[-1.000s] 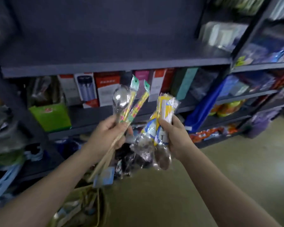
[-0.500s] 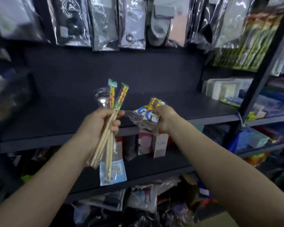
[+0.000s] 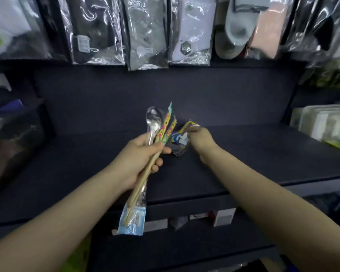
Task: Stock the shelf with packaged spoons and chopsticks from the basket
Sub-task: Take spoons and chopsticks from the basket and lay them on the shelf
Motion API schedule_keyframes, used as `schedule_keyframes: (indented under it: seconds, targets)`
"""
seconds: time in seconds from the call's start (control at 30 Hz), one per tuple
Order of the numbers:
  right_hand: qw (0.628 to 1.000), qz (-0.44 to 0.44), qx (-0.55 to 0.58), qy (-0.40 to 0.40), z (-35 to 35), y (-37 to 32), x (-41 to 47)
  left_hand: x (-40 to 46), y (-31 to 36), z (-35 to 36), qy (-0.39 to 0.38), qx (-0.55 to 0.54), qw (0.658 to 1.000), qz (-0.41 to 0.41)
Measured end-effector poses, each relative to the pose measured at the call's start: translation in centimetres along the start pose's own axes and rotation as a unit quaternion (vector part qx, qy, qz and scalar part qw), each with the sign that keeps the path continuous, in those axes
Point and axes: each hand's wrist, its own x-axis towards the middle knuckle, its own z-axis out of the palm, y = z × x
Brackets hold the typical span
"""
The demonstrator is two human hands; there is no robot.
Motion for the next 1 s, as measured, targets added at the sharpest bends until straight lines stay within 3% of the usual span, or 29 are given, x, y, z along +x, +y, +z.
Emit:
schedule_keyframes:
  seconds: [0.13, 0.2, 0.37, 0.5, 0.57, 0.63, 0.73, 0.83, 0.93, 1.0]
  targets:
    - [0.972, 0.01, 0.126, -0.197, -1.0, -1.6, -4.8, 1.6, -0.2, 2.3, 0.003, 0.06, 0.997, 0.054]
    - [0.966, -0.012, 0.118, -0.231, -1.5, -1.4, -5.0, 2.4, -0.3, 3.6, 0.007, 0.154, 0.982, 0.109]
    - [0.956, 0.009, 0.181, -0.231, -4.0, -1.1, -3.4, 4.2, 0.3, 5.7, -0.044, 0.353, 0.918, 0.177]
    - [0.95, 0.061, 0.263, -0.155, -7.4, -0.8, -0.2, 6.6, 0.9, 6.2, 0.075, 0.562, 0.785, 0.25]
    - [0.952, 0.08, 0.275, -0.107, -9.5, -0.4, 1.5, 8.5, 0.4, 6.4, 0.117, 0.629, 0.741, 0.203]
    - [0.96, 0.08, 0.256, -0.084, -11.7, 0.6, 3.0, 10.4, -0.6, 6.8, 0.113, 0.686, 0.709, 0.114]
    - [0.991, 0.043, 0.109, -0.065, -15.0, 3.1, 5.6, 12.1, -2.3, 7.4, 0.106, 0.725, 0.68, 0.018]
    - [0.994, -0.02, -0.107, 0.0, -19.2, 5.7, 9.0, 12.6, -2.9, 8.7, 0.114, 0.729, 0.675, 0.033]
    - [0.932, -0.058, -0.352, 0.061, -24.4, 7.1, 11.3, 12.3, -2.6, 11.5, 0.087, 0.686, 0.706, 0.155]
    - [0.882, -0.071, -0.456, 0.094, -27.5, 8.0, 12.0, 11.8, -2.4, 14.0, 0.033, 0.656, 0.716, 0.235]
